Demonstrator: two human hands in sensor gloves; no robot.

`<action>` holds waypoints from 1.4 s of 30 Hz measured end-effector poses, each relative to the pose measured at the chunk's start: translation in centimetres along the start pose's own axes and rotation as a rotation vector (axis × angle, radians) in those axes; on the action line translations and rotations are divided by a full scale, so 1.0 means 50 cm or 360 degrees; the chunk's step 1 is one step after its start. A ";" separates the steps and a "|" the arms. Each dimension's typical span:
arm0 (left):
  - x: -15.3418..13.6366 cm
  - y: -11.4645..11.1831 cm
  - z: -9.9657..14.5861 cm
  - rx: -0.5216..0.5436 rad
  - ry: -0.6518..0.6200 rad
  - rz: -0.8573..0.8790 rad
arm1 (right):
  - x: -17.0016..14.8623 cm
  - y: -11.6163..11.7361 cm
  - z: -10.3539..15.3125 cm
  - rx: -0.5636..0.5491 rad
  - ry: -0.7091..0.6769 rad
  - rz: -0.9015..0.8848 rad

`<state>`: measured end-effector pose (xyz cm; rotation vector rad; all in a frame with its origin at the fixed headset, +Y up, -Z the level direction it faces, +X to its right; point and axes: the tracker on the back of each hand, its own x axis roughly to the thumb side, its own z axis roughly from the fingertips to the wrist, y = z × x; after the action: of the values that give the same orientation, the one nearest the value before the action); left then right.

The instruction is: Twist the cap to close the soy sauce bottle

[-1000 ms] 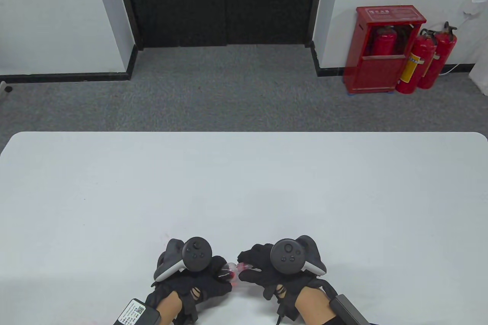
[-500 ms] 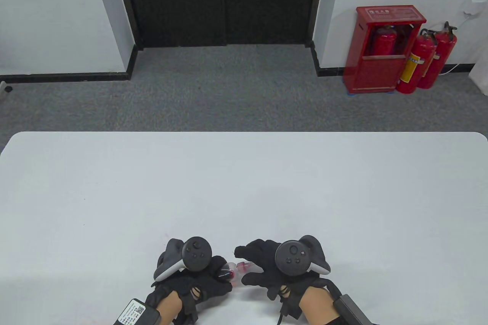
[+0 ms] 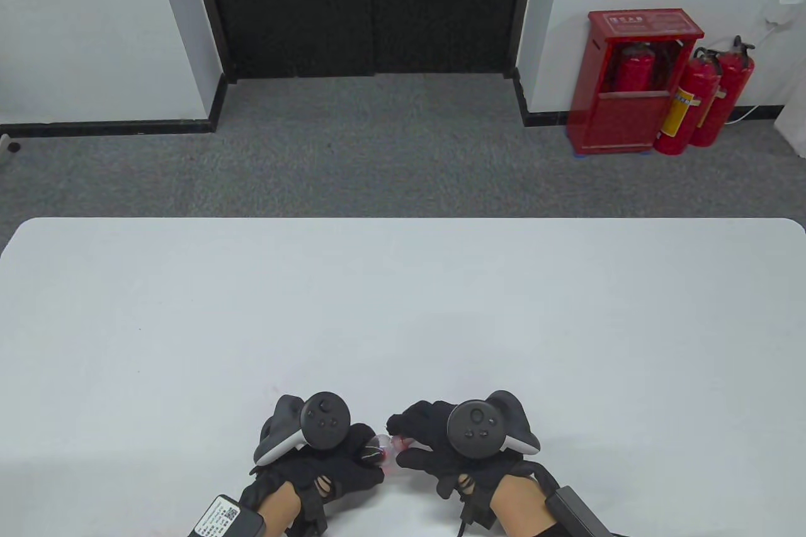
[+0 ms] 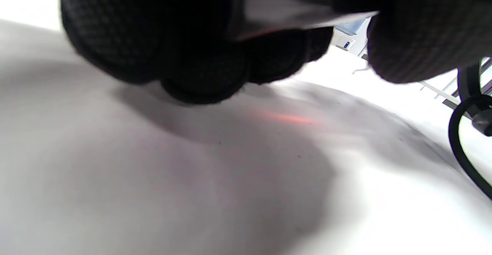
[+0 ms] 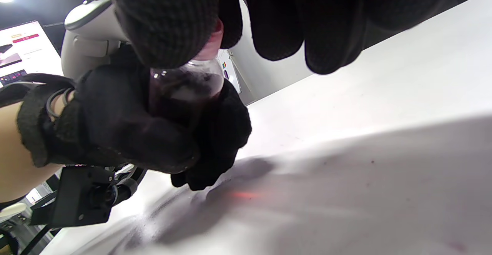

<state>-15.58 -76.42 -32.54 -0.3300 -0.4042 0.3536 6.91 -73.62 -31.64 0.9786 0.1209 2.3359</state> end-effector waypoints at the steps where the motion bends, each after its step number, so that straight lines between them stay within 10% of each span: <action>1: 0.000 0.000 0.000 0.0001 0.0000 -0.0001 | 0.000 0.000 0.000 0.0001 0.0001 -0.0002; 42: 0.002 0.010 0.005 0.0037 -0.0020 0.0019 | 0.018 -0.004 0.003 -0.0055 -0.0055 0.0002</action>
<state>-15.74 -75.88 -32.45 -0.3076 -0.4100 0.3716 6.61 -72.96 -31.02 1.0017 0.0659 2.3134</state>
